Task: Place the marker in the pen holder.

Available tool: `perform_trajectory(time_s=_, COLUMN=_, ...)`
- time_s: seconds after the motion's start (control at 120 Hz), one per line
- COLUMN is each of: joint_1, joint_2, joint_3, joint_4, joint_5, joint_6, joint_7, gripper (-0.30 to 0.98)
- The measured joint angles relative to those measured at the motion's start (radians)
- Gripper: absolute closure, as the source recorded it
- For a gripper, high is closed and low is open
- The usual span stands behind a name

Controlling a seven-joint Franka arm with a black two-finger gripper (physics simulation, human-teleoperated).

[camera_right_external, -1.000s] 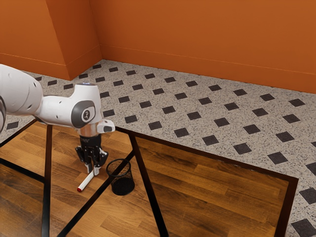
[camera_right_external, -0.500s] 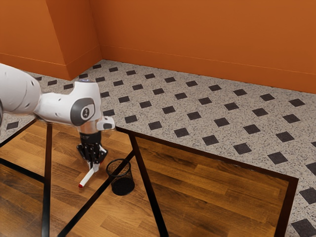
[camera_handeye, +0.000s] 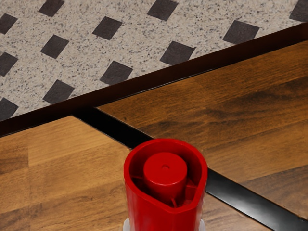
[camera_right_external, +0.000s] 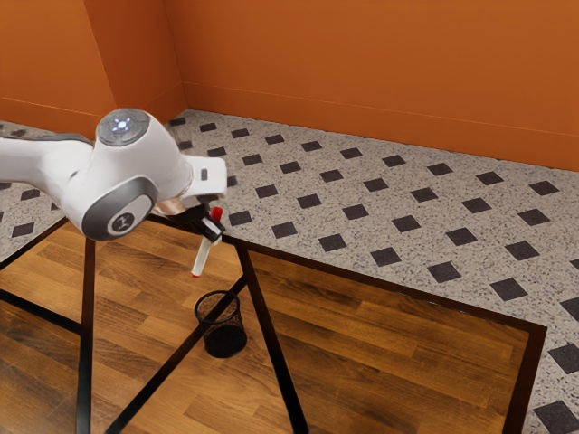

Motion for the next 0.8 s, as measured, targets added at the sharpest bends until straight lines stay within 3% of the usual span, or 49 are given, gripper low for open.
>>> perform_trajectory(time_s=0.158, joint_1=0.007, joint_2=-0.051, joint_3=-0.093, joint_4=-0.086, joint_5=0.001, joint_6=0.074, joint_7=-0.123, gripper=0.77)
perform_trajectory(time_s=0.35, joint_1=0.022, joint_2=-0.065, joint_3=-0.114, joint_4=-0.138, joint_5=-0.003, joint_6=0.11, joint_7=-0.244, gripper=0.76)
perform_trajectory(time_s=0.558, joint_1=0.052, joint_2=-0.019, joint_3=-0.115, joint_4=-0.13, joint_5=0.112, joint_6=0.138, joint_7=-0.333, gripper=0.75)
perform_trajectory(time_s=0.8, joint_1=0.069, joint_2=0.023, joint_3=-0.116, joint_4=-0.132, joint_5=0.141, joint_6=0.165, joint_7=-0.401, gripper=0.75)
